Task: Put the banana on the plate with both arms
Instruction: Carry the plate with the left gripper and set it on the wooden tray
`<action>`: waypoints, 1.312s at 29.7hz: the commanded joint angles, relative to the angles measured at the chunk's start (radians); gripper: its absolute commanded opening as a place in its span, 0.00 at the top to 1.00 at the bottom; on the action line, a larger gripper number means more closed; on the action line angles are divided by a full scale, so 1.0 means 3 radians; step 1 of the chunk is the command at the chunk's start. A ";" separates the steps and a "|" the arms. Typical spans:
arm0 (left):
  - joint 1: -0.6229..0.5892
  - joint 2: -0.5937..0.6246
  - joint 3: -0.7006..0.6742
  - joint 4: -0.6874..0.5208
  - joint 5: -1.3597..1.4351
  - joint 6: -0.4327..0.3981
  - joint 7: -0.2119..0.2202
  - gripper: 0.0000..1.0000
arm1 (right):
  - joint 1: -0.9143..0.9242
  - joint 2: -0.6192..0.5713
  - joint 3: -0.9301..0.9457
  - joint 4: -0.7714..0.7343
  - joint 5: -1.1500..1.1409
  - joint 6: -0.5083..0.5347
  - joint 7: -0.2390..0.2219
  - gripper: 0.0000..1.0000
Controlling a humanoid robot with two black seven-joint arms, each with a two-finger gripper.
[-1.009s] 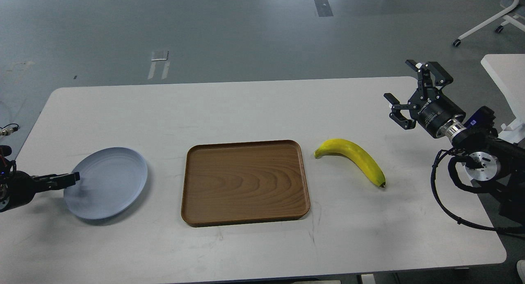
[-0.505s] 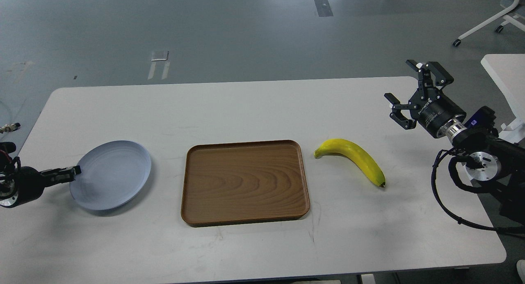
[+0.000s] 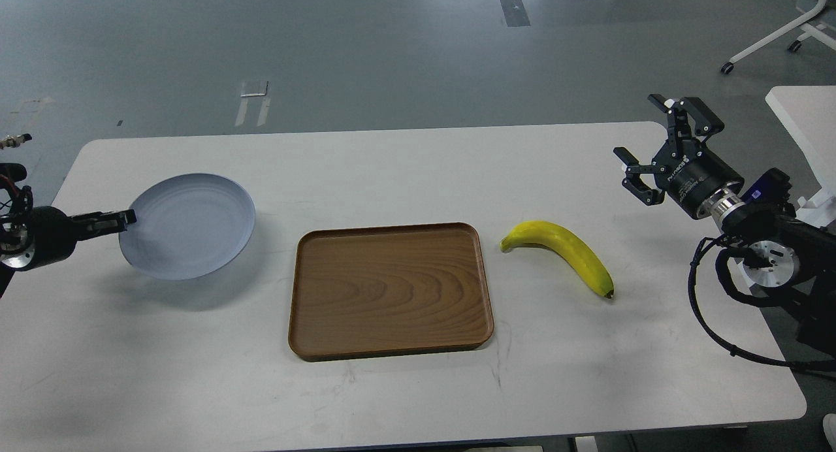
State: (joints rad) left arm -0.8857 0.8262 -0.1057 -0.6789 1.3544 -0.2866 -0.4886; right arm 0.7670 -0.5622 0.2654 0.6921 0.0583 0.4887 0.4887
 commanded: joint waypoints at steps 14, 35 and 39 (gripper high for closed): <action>-0.0453 -0.0994 0.0020 -0.0519 0.0956 -0.0021 0.0000 1.00 | 0.0000 -0.0064 0.0005 -0.0037 0.0000 0.0000 0.0000 0.00; -0.0448 -0.1767 0.0286 -0.0079 0.0962 -0.0139 0.0000 1.00 | -0.0077 -0.0304 0.0005 -0.0052 0.0000 0.0000 0.0000 0.00; -0.0443 -0.1777 0.0286 -0.0074 0.0962 -0.0170 0.0000 1.00 | -0.0082 -0.0304 0.0005 -0.0052 0.0000 0.0000 0.0000 0.00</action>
State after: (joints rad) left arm -1.0200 0.2940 -0.0192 -0.7025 1.6428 -0.3331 -0.4887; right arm 0.7427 -0.6539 0.2667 0.6765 0.0583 0.4887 0.4887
